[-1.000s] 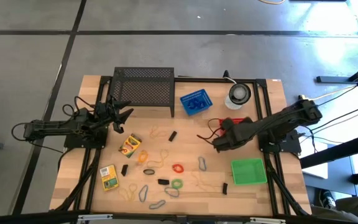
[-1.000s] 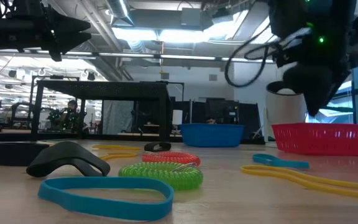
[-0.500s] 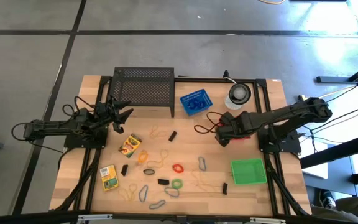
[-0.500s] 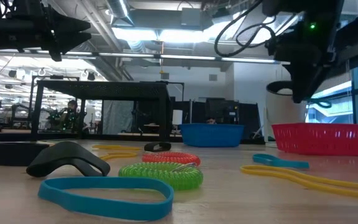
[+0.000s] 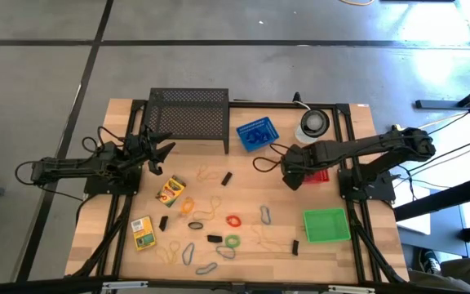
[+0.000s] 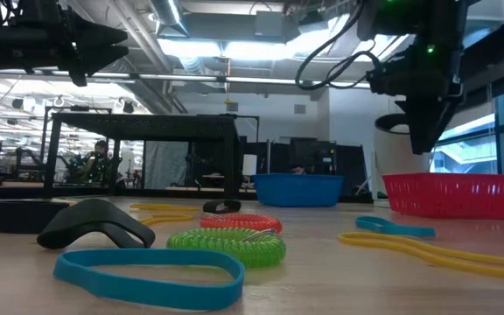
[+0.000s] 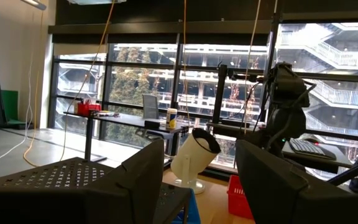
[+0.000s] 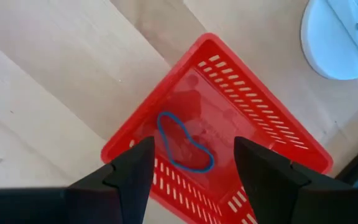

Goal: Pick & Place Office Desk Supplies
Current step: Put the blue rubber band into the red bin

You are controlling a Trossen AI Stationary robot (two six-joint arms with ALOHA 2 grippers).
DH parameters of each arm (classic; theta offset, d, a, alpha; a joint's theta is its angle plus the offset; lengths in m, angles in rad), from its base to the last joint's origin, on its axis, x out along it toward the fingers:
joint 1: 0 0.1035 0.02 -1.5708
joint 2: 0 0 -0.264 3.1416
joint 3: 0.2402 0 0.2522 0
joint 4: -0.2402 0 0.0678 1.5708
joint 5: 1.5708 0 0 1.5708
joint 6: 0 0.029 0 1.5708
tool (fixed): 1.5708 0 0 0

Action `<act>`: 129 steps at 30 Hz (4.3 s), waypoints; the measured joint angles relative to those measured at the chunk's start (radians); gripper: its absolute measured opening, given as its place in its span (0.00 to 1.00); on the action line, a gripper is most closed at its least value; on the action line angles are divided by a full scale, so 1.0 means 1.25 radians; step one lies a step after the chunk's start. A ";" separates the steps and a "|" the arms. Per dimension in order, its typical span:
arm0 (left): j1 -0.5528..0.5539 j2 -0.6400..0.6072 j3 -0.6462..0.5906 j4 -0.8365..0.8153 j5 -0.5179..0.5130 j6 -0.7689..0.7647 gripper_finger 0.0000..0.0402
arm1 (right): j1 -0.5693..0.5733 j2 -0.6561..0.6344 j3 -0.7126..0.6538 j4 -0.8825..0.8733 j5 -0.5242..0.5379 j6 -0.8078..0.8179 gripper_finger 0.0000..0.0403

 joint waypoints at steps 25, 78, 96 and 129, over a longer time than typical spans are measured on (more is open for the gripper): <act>0.000 0.000 0.000 0.000 0.000 0.000 0.48 | 0.174 0.209 0.000 0.461 -0.137 -0.262 0.55; 0.000 0.000 0.000 0.000 0.000 0.000 0.48 | 0.196 0.256 0.022 0.601 0.001 -0.272 0.02; 0.000 0.000 0.000 -0.001 0.000 0.000 0.48 | 0.151 0.010 0.024 1.115 0.272 -0.502 0.03; 0.000 0.000 0.000 -0.001 0.000 0.000 0.48 | 0.178 -0.066 0.012 -0.011 0.327 0.375 0.03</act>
